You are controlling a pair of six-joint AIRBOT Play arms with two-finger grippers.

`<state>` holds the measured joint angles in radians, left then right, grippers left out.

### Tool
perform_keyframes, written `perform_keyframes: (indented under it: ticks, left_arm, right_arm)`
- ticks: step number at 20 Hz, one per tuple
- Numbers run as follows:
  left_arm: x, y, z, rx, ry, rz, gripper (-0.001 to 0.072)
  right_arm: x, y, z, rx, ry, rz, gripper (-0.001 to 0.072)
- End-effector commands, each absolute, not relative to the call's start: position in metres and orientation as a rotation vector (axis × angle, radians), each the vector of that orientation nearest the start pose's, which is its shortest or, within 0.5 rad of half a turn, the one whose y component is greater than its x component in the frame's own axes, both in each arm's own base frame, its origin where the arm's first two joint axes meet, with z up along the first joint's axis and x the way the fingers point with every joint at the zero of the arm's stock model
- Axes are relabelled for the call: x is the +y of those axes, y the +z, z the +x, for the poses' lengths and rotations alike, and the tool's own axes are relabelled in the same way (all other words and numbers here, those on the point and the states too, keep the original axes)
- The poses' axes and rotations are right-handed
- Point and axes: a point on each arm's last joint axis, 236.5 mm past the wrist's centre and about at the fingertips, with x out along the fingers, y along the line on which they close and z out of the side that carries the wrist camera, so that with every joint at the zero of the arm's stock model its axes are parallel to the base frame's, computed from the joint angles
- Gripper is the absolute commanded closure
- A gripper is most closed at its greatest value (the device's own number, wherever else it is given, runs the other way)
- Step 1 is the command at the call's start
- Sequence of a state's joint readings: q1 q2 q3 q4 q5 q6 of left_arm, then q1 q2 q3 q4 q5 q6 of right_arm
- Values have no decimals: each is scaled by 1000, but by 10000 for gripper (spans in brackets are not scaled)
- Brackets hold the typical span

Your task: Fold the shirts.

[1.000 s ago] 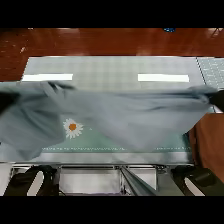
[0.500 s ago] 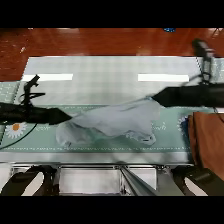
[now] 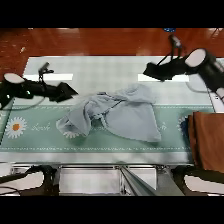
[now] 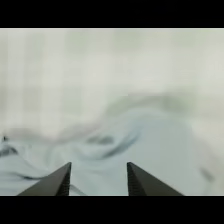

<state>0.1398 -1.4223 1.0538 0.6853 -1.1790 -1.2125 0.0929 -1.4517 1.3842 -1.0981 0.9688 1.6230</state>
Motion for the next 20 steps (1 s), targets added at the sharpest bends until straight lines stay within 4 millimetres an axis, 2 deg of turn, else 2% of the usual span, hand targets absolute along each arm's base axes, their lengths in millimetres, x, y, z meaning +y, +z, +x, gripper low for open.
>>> perform_keyframes:
  ticks: [1, 2, 4, 5, 6, 9, 11, 13, 15, 16, 20]
  left_arm:
    - [-62, 9, 386, 1366, -457, -677, 200]
    - [-43, 18, 383, 1336, -418, -710, 200]
    - [-23, 24, 368, 1286, -355, -749, 200]
    - [-27, 20, 352, 1275, -346, -762, 200]
    - [-41, 12, 331, 1296, -353, -807, 200]
    - [-118, -6, 251, 1371, -549, -954, 200]
    - [-140, -30, 206, 1451, -558, -984, 200]
    - [-151, -51, 182, 1510, -535, -999, 201]
    - [-156, -70, 177, 1518, -493, -961, 200]
    - [-160, -76, 181, 1501, -479, -943, 200]
    - [-181, -83, 219, 1348, -419, -932, 201]
  right_arm:
    - [63, 94, 483, 1043, 202, 461, 305]
    - [29, 102, 471, 1045, 138, 436, 306]
    - [-26, 98, 435, 1098, 3, 383, 306]
    - [-42, 86, 412, 1131, -52, 376, 306]
    - [-47, 68, 392, 1155, -82, 391, 306]
    - [-25, 4, 331, 1193, -91, 480, 306]
    - [-9, -22, 303, 1200, -82, 534, 306]
    - [0, -38, 284, 1221, -80, 561, 306]
    - [9, -46, 276, 1243, -60, 588, 306]
    - [13, -46, 276, 1242, -51, 606, 306]
    - [20, -43, 278, 1232, -26, 635, 306]
